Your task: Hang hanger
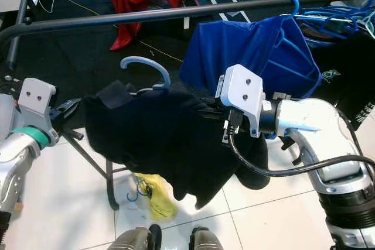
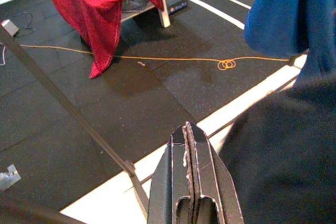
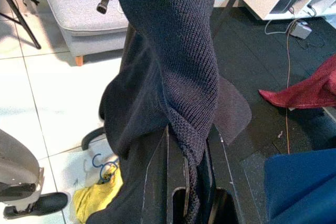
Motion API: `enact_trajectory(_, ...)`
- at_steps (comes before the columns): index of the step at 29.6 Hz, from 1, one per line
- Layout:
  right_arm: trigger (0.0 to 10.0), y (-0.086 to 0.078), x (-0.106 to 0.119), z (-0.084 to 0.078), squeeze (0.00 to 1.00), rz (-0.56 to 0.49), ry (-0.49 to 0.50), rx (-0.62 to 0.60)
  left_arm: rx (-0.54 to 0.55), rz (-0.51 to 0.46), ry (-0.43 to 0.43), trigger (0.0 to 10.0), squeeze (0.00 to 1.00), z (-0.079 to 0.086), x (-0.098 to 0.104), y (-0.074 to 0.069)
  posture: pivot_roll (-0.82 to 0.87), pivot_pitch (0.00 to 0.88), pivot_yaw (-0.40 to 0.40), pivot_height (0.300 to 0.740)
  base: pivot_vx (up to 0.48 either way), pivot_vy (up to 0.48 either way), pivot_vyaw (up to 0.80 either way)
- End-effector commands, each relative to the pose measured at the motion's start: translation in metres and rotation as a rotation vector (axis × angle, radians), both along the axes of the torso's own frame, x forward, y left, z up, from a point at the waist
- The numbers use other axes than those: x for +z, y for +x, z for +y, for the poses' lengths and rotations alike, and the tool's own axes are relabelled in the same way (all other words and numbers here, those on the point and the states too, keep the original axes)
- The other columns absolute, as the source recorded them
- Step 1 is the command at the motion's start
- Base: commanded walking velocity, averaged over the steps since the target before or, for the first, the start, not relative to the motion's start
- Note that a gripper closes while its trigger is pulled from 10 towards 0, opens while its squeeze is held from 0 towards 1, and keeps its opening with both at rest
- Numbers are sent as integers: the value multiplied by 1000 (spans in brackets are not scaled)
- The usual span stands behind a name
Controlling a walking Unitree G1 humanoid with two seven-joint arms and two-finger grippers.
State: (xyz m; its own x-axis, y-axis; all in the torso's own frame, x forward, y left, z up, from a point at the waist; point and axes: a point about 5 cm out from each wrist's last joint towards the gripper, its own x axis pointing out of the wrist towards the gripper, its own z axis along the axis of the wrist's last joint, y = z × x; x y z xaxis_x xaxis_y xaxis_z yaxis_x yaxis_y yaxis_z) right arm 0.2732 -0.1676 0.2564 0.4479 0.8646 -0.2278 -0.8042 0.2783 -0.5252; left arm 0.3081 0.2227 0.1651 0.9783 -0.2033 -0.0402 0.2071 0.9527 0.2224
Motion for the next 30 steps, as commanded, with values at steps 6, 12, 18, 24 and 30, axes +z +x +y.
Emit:
enact_trajectory(6, 10000, -2, 2, 0, 0, -15, 9, 13, -13, 3, -21, 0, 0, -4, -5, -1, -62, 71, 85, 740, 0, 0, 0)
enact_trajectory(12, 10000, 0, 2, -2, 0, -22, 7, 2, -21, 8, -12, 0, 0, -1, -4, -3, -60, 74, 86, 740, 0, 0, 0)
enact_trajectory(18, 10000, 0, 1, -4, 0, -23, -2, -5, -111, 15, -8, 10000, 1000, 5, 2, -12, -56, 79, 86, 740, 0, 0, 0)
enact_trajectory(24, 10000, -7, 6, 5, 0, -5, 13, 72, -391, 122, -54, 10000, 1000, 27, 26, -35, -36, 76, 82, 740, 0, 0, 0)
enact_trajectory(30, 10000, -8, 3, 7, 0, 1, 9, 85, -441, 176, 32, 10000, 0, 37, 27, -39, -35, 76, 80, 740, 0, 0, 0)
